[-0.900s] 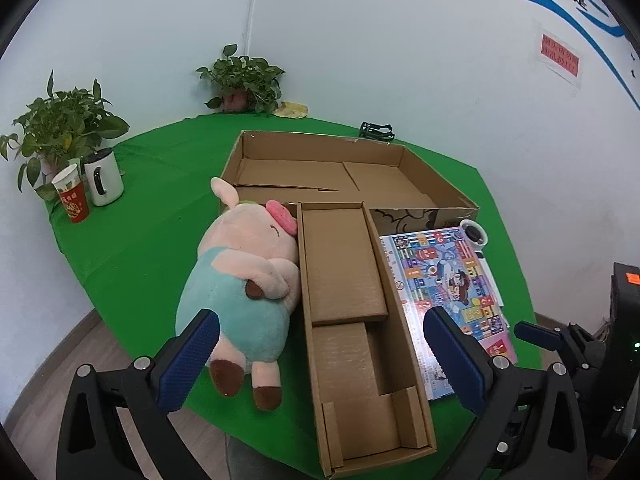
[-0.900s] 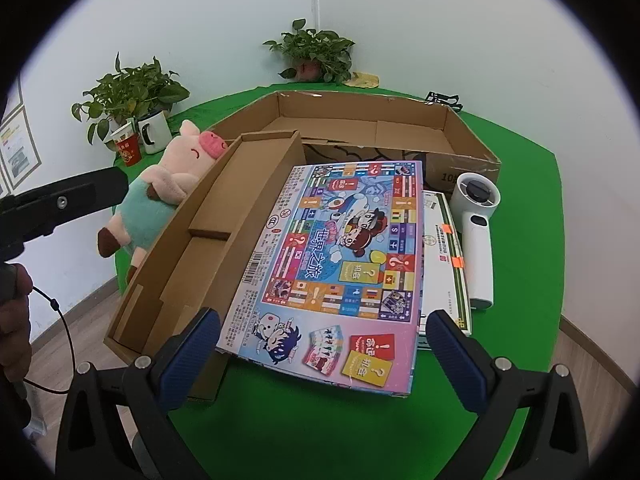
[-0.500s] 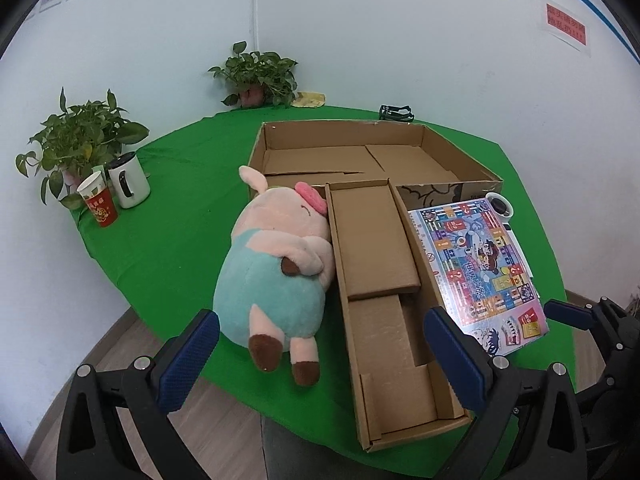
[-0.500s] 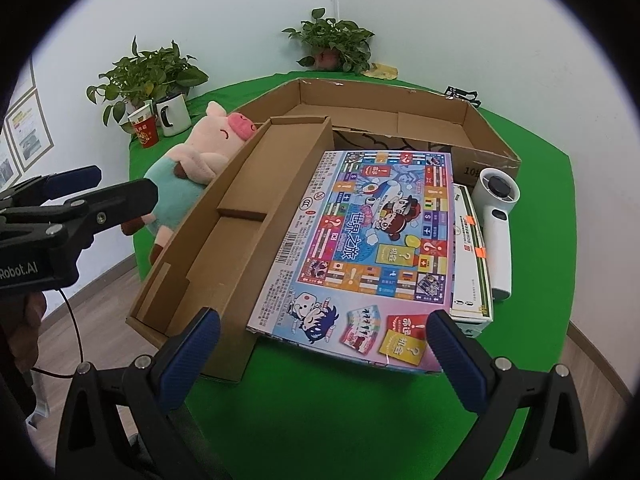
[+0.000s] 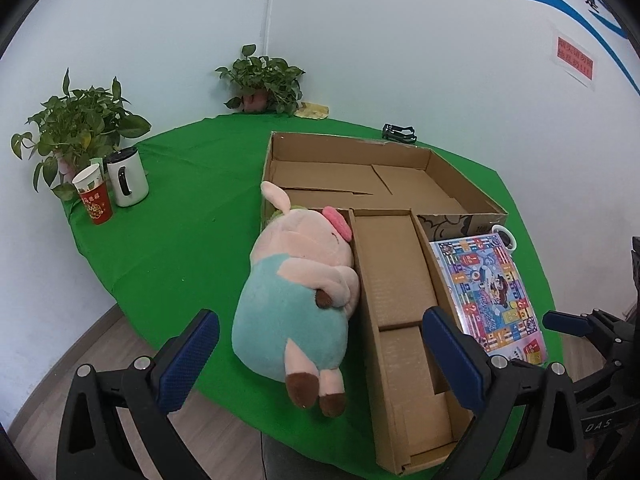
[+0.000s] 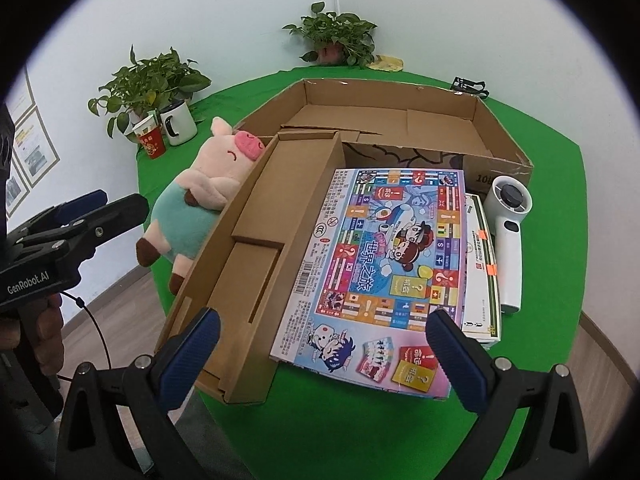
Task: Organize objects
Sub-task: 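Reach both grippers toward the plush pig lying on the cardboard insert, then grasp the pink-and-teal plush pig with the left gripper and lift it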
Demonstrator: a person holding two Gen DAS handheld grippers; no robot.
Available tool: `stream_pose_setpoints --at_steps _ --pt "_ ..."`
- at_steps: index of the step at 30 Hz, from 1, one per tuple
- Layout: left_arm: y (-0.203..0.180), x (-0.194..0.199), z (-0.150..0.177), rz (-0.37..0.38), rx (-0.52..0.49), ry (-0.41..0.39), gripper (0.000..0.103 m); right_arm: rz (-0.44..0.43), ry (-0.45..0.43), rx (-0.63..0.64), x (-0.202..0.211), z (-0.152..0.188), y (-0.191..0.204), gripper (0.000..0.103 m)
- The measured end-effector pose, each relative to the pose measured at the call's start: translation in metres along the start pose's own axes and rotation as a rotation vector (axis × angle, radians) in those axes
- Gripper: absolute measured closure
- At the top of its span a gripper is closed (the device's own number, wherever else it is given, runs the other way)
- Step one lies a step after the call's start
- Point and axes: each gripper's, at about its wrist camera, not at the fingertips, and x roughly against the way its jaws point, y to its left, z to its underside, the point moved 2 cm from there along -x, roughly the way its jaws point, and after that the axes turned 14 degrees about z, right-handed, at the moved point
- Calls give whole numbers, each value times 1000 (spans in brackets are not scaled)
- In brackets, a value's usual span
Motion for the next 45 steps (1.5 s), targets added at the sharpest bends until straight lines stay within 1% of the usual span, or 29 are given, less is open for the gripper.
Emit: stream_pose_setpoints --at_steps 4,7,10,12,14,16,17,18,19,20,21,22,26,31,34,35,37,39,41,42,43,44,45 --pt "20 -9 -10 17 28 24 1 -45 0 -51 -8 -10 -3 1" --pt "31 -13 -18 5 30 24 1 -97 14 -60 -16 -17 0 1" --pt "43 -22 -24 28 54 43 1 -134 27 -14 -22 -22 11 1" --pt "46 -31 -29 55 42 65 2 -162 32 23 -21 -24 22 1" --pt "44 -41 -35 94 15 79 2 -200 14 62 -15 -29 35 1" --pt "43 -54 -38 117 0 101 2 -226 -17 97 -9 -35 49 1" --pt "46 -62 -39 128 -1 121 4 -243 -25 113 -7 -37 56 1" --pt "49 -71 -38 128 11 150 14 -259 -30 123 -6 -39 62 1" --pt "52 -79 -36 133 22 178 20 -274 -31 134 -6 -40 69 1" --pt "56 -85 -34 159 34 198 25 -283 -28 143 -5 -41 74 1" --pt "60 -86 -33 194 53 198 26 -288 -23 152 -6 -42 79 1" --pt "64 -86 -33 209 63 194 26 -294 -18 159 -6 -43 83 1" --pt "81 -82 -32 251 97 173 32 -328 19 158 -14 -48 95 1" --pt "119 -69 -31 258 175 140 33 -352 44 171 -23 -58 113 1" --pt "147 -60 -29 286 248 130 36 -360 51 194 -30 -65 128 1" --pt "156 -58 -29 298 273 123 38 -354 50 203 -33 -68 134 1" --pt "172 -55 -28 316 308 116 39 -346 61 216 -40 -72 146 3" --pt "183 -51 -22 354 338 118 39 -352 93 224 -51 -75 154 8" --pt "185 -52 -19 407 361 125 39 -345 122 227 -60 -77 160 13" --pt "185 -54 -17 431 375 129 39 -340 136 226 -64 -76 162 17" --pt "185 -56 -15 450 389 135 39 -331 148 229 -67 -76 164 18" --pt "184 -59 -14 460 391 151 40 -314 145 233 -69 -76 165 18" --pt "183 -62 -11 448 378 171 42 -301 143 238 -70 -77 165 23"
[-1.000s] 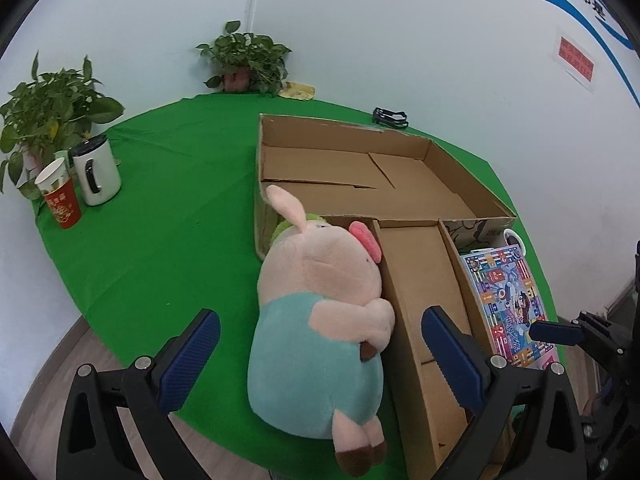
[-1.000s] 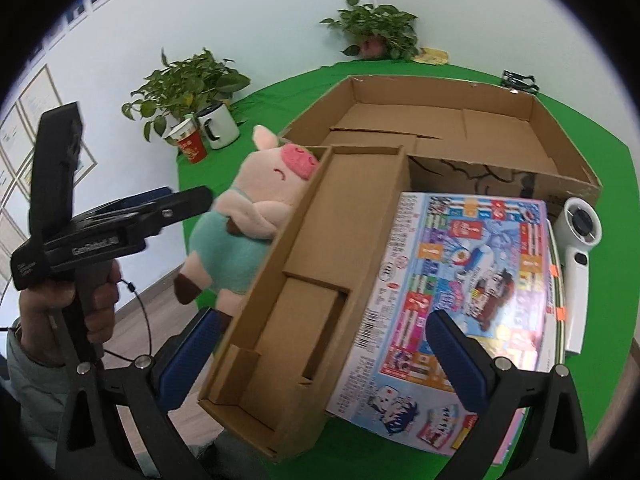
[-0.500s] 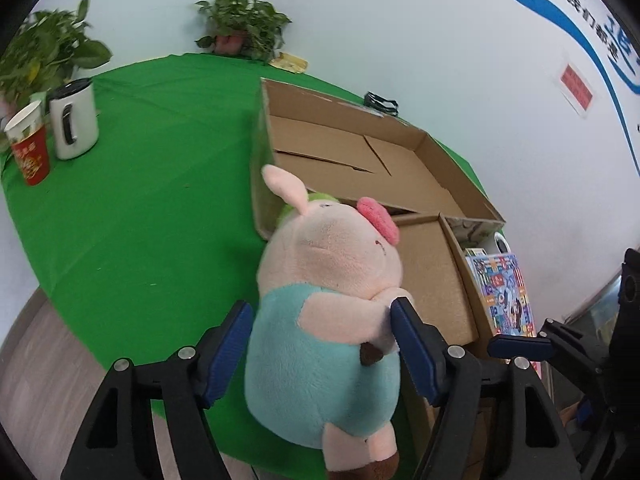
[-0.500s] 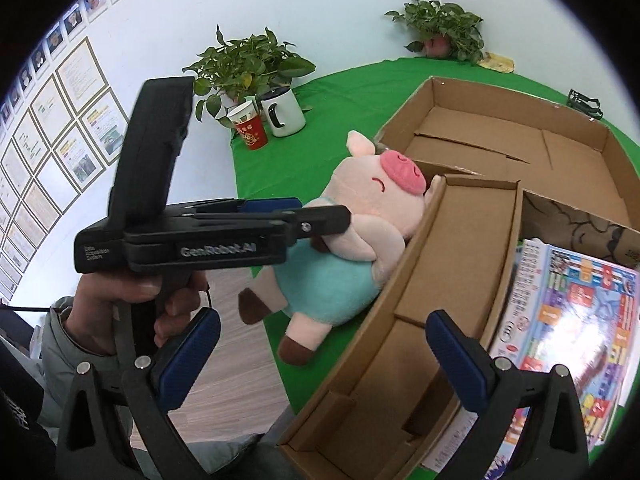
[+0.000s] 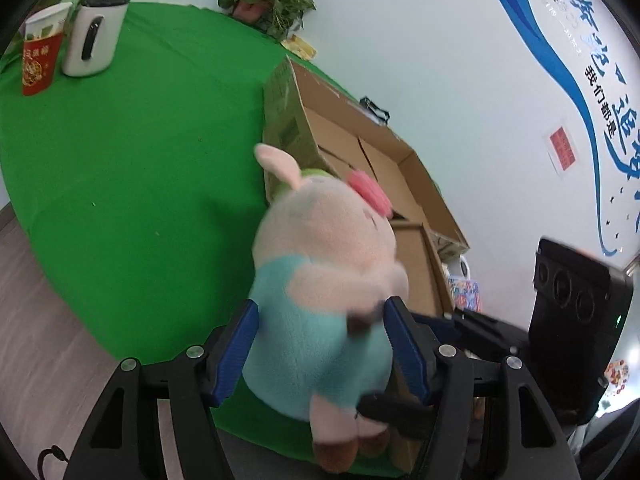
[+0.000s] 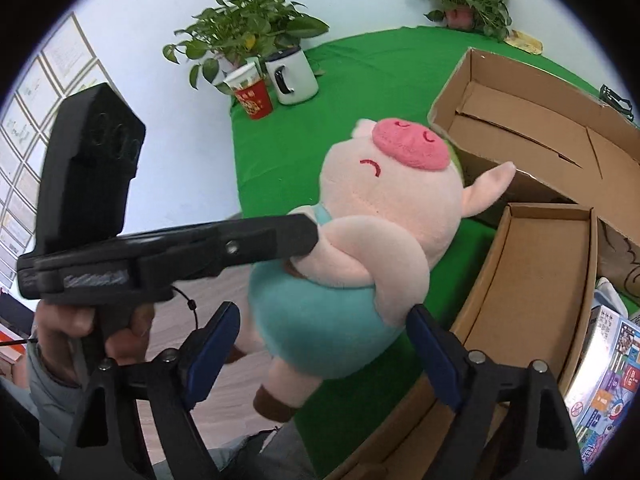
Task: Organize objects
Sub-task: 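Grasp the pink-and-teal plush pig with the left gripper and lift it, then carry the plush pig into the large cardboard box and open the left gripper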
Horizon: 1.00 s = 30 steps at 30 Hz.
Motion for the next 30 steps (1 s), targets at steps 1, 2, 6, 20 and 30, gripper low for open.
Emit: stream_pose_setpoints --at_steps 1,2,6,20,30 --pt "0 -5 3 -31 -13 13 42 2 12 3 -2 0 -1 31" --pt "1 -8 6 -33 -13 15 42 2 26 4 -4 -1 -2 36" --pt "-1 -8 4 -12 -7 9 47 11 45 31 -7 2 1 36" --pt "-79 -6 -4 -94 -162 -32 53 -37 -71 -11 33 1 -24 39" --pt "-174 -41 -99 -102 -319 -166 53 148 -280 -37 94 -70 -84 40"
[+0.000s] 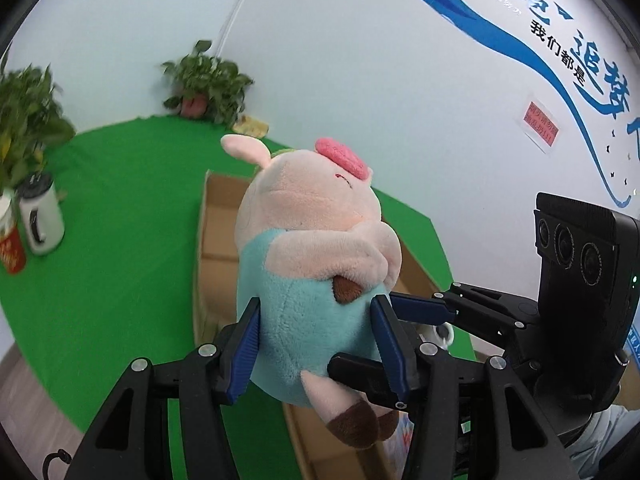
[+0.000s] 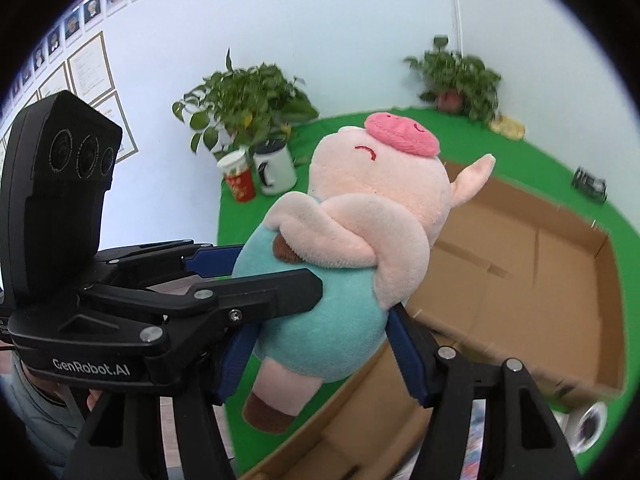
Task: Organize objects
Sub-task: 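Carry the plush pig into the large cardboard box and open the left gripper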
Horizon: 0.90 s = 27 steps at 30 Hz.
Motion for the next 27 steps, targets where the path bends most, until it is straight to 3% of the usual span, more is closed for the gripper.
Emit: stream_pose_setpoints --at_steps 6,12,17,23,27 --pt "-19 -59 -65 -2 -24 -4 53 3 -9 16 -9 -52 -45 40" --pt "4 -114 -99 -43 18 25 53 -42 25 6 -41 -77 -58 40" --pt "54 -141 -90 -86 90 84 53 -107 89 -17 -82 -70 -67 40" --pt "119 -170 -56 -160 203 186 53 -260 212 -52 -151 -45 -70 40" --pt "146 -180 -32 -173 272 237 52 -264 322 -55 -176 -27 -61 39"
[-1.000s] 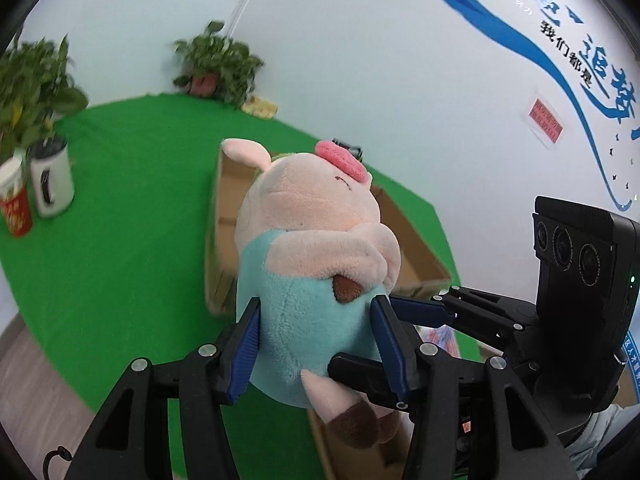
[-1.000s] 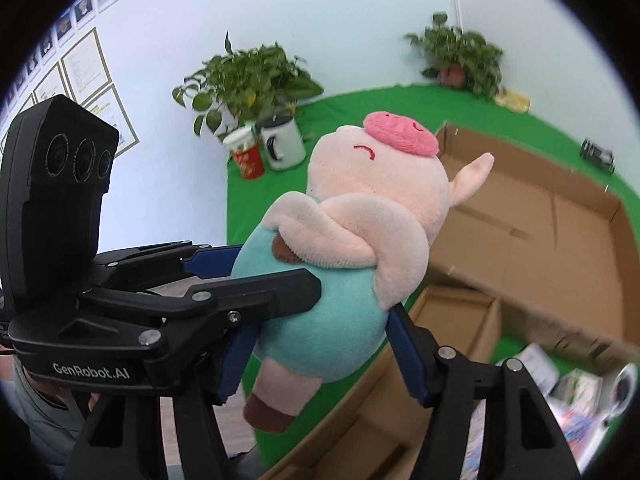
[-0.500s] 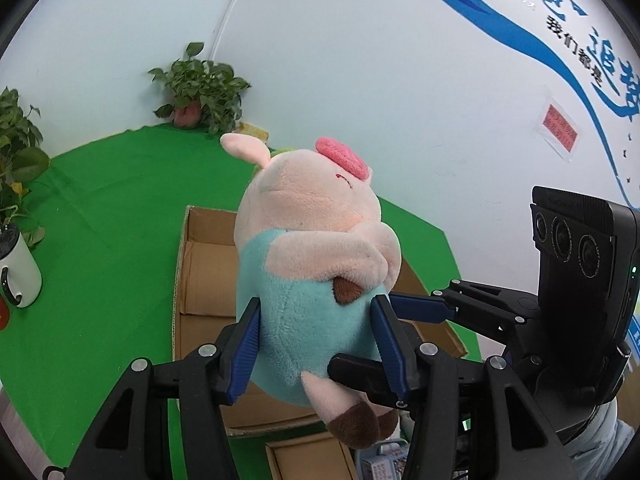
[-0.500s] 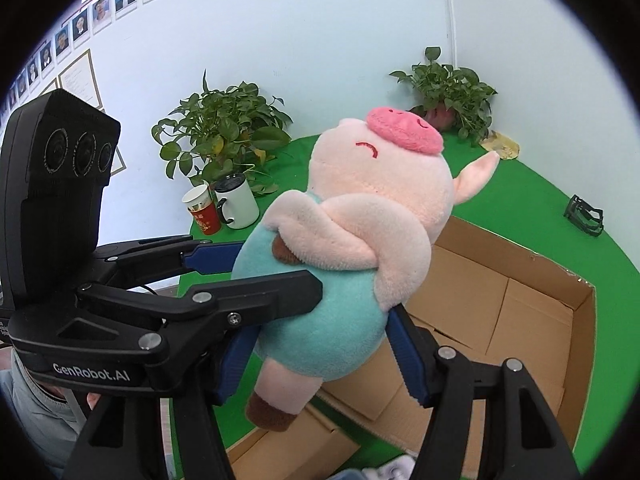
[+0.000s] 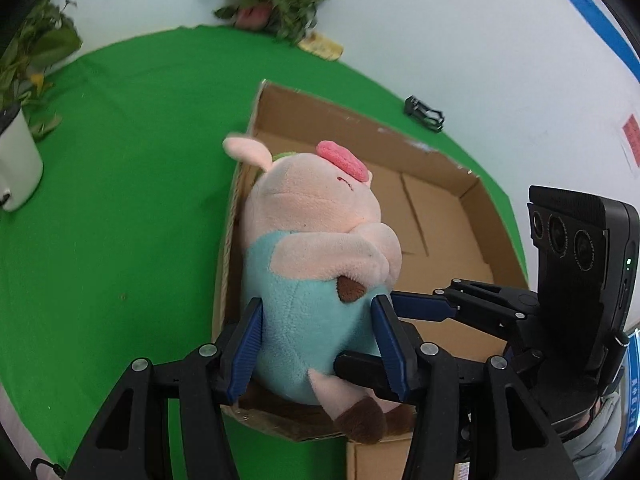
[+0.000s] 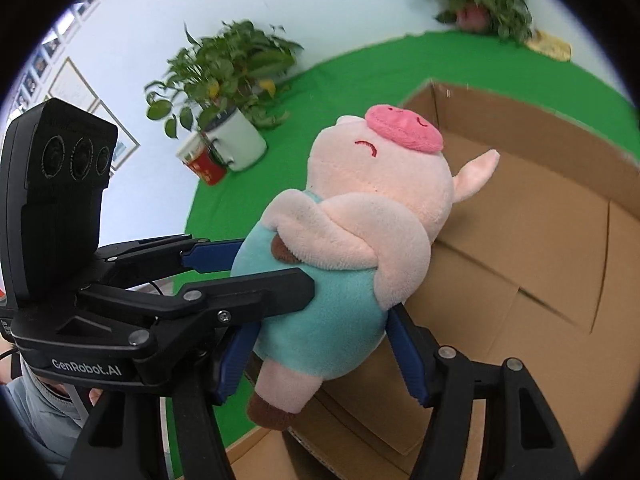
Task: Organize objects
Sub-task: 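Carry the plush pig into the large cardboard box and open the left gripper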
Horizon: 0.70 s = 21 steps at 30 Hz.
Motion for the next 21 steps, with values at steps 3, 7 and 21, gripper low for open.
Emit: stream_pose_setpoints --at_steps 3,7,21 --pt "5 1 2 8 12 -13 52 -15 36 -2 -6 3 -1 31" --pt "5 12 3 -22 -1 -60 49 -119 48 -59 8 12 -10 29" --pt "8 49 35 -136 -96 -96 49 -76 41 -152 2 15 -7 67"
